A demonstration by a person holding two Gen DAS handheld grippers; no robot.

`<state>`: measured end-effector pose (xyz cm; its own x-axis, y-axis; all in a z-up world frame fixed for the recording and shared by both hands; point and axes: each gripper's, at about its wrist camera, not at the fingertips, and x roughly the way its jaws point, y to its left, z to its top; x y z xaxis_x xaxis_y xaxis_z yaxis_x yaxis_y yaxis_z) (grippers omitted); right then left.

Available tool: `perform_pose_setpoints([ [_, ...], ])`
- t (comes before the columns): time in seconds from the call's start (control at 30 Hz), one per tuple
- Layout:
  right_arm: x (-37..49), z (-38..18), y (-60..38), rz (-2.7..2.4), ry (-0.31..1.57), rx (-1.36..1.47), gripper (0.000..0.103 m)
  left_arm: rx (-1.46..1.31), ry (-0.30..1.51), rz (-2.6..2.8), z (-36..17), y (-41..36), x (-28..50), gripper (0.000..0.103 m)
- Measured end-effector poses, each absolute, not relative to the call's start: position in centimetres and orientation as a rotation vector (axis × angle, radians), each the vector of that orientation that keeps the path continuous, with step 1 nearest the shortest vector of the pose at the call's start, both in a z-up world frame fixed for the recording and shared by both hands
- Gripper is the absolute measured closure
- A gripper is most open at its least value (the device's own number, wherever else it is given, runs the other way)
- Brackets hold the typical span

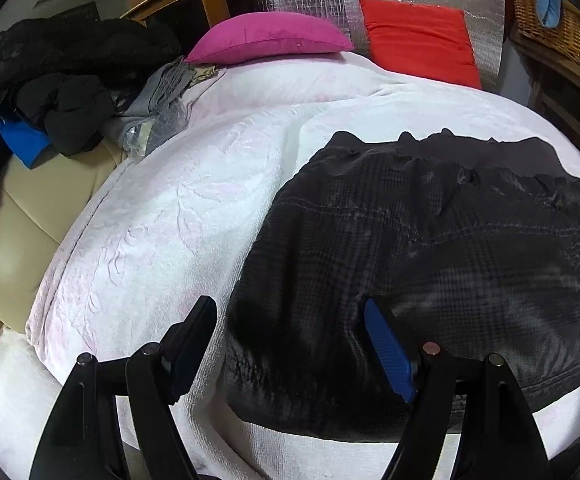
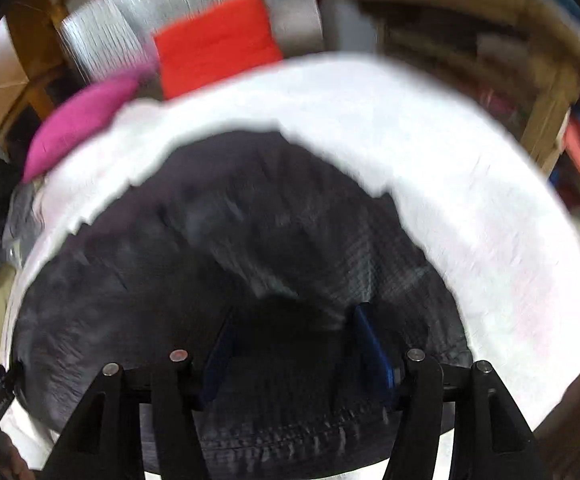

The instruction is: Fold large clothes

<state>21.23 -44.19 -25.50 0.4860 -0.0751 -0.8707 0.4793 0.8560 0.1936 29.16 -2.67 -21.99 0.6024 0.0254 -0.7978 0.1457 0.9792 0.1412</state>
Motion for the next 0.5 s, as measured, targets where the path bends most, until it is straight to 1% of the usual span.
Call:
perform_pose_setpoints([
  [0.13,20.9,-25.0,-44.3,-0.32,1.003,0.441,0.039,0.223,0.911,-0.06,-21.9,-2.9,29.0,0.026],
  [0.27,18.1,-23.3,-44.0,-0.306,0.923,0.495,0.039,0.23,0.9,-0.049,-21.5,-2.7,28.2,0.026],
  [0.4,16.1,-21.9,-42.1,-0.294,0.883,0.428,0.039,0.211,0.876,-0.05,-20.7,-2.4,26.7,0.026],
  [0.5,15.5,-22.3,-40.9,-0.32,0.893,0.373,0.039,0.199,0.861,-0.045,-20.6,-2.1,25.7,0.026],
])
